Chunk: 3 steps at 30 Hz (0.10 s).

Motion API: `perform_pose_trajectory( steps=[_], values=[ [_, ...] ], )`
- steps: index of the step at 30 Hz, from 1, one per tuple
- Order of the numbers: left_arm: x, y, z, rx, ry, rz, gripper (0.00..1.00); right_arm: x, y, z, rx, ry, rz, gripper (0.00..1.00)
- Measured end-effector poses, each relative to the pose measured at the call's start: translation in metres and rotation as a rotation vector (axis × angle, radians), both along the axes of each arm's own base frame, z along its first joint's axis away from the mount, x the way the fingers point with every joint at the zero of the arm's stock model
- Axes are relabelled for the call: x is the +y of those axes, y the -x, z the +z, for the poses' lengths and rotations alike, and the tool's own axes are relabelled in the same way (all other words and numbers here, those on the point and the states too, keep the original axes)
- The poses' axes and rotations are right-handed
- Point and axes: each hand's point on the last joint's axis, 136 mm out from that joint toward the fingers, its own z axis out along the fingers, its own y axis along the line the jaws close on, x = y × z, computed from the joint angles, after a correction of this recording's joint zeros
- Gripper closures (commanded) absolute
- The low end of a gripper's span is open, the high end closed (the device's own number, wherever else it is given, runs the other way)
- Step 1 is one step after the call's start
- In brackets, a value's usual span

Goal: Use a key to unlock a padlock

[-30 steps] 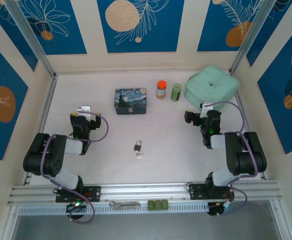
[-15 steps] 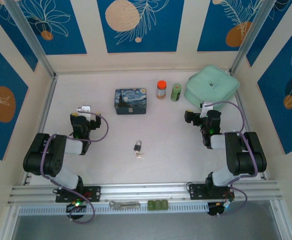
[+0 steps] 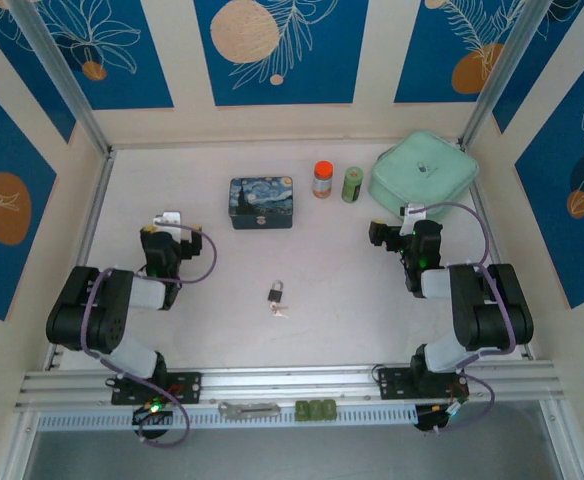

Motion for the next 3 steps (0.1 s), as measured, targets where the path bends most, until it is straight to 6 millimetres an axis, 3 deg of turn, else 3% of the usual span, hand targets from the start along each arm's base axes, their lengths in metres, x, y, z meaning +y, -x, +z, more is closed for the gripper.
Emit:
perform_pose_trajectory(
  steps=[3],
  values=[
    [0.0, 0.0, 0.0001, 0.0, 0.0, 0.0, 0.0, 0.0001, 0.0, 0.0, 0.0, 0.0, 0.0, 0.01]
  ],
)
